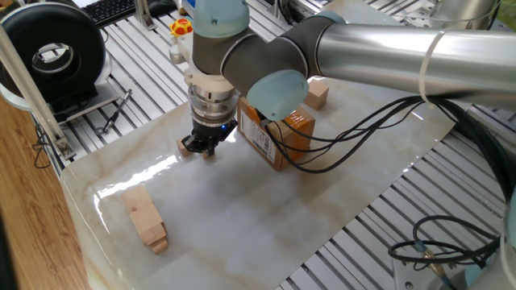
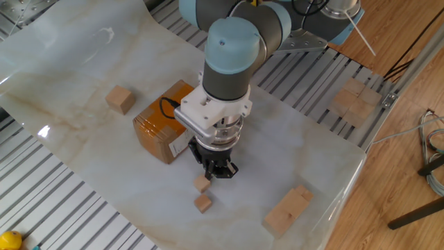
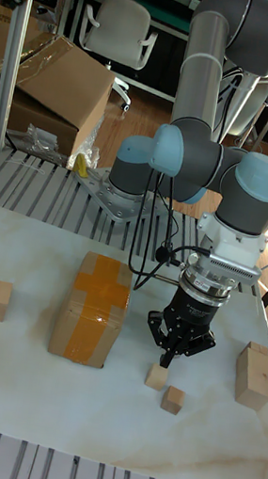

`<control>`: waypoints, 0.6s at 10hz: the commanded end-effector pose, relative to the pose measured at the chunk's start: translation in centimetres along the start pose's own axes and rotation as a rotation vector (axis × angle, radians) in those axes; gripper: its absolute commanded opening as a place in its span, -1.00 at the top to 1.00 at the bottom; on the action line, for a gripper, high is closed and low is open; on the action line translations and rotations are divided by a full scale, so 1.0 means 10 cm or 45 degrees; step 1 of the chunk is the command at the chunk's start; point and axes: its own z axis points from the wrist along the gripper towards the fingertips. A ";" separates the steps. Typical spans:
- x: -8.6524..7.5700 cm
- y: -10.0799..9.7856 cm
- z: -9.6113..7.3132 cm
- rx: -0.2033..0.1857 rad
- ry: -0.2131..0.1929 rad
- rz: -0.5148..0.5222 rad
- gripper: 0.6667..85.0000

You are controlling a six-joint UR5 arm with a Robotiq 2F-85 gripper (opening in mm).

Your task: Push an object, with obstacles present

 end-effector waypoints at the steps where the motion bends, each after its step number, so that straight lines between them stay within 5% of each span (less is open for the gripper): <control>1: -0.16 -0.04 -0.05 -0.035 -0.017 0.000 0.76; 3: -0.09 -0.11 -0.21 -0.076 0.018 -0.010 0.75; 6: 0.03 -0.13 -0.27 -0.040 0.046 -0.019 0.76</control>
